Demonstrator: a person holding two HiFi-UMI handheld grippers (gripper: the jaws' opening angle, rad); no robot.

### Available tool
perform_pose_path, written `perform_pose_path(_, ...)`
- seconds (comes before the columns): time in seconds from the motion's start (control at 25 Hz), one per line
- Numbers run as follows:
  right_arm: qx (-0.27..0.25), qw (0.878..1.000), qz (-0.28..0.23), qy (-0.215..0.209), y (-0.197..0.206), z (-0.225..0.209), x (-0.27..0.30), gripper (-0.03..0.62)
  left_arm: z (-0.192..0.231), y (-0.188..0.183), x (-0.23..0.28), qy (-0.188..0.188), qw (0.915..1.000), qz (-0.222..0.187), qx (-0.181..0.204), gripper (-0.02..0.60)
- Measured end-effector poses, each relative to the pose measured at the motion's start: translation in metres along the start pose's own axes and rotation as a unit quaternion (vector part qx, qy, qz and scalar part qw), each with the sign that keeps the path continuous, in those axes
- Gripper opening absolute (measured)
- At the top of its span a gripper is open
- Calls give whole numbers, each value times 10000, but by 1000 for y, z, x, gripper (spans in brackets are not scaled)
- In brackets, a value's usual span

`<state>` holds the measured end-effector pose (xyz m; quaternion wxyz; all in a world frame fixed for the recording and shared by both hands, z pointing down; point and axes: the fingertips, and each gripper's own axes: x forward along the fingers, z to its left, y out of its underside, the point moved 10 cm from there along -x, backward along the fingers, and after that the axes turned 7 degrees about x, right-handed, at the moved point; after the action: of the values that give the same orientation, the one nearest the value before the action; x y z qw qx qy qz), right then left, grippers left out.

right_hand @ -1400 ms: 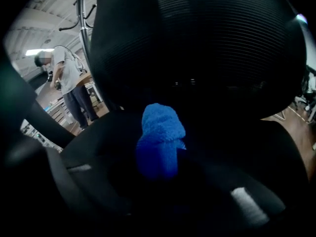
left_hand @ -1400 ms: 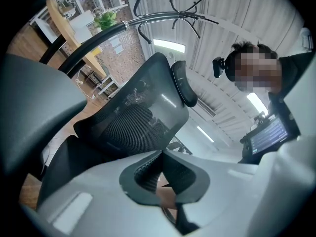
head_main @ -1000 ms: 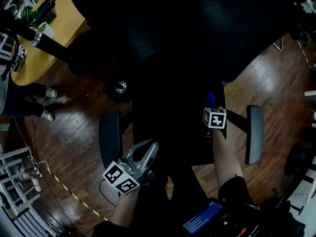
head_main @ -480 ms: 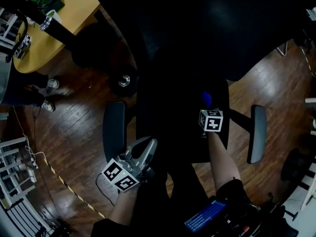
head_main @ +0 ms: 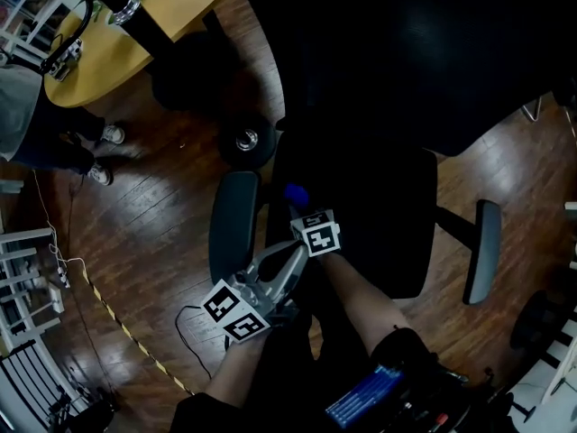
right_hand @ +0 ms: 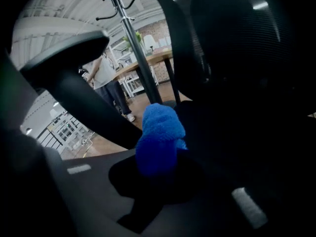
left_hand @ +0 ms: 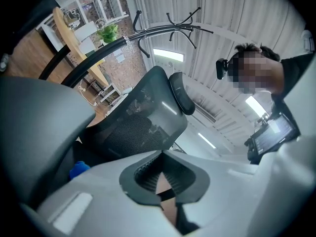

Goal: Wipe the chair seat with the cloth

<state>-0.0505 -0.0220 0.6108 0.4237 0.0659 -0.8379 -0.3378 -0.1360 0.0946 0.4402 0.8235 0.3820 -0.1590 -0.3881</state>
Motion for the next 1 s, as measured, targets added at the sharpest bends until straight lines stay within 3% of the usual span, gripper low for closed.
perform_pose_path(0.12,-85,9999,-90,-69,3,7,0,38,0,0,-2,1,10000,-30,13,-8)
perform_pose_path(0.32,-59,9997,-206,106,19,-19,-3,38,-4,2,-4,7,10000,13,73,-8)
perform_pose_path(0.6,197,9946,-107,1013,38,-94,-57,38,-1,5,2,51,9999,136,78,-8)
perform_pose_path(0.8,433,9792,-172,1977,49,-163,-119,38,-2,4,11,107,9997,213,102,-8)
perform_pose_path(1.0,894,9628,-349,2526,62,-210,-165,38,-6,7,21,198,9993,285,115,-8)
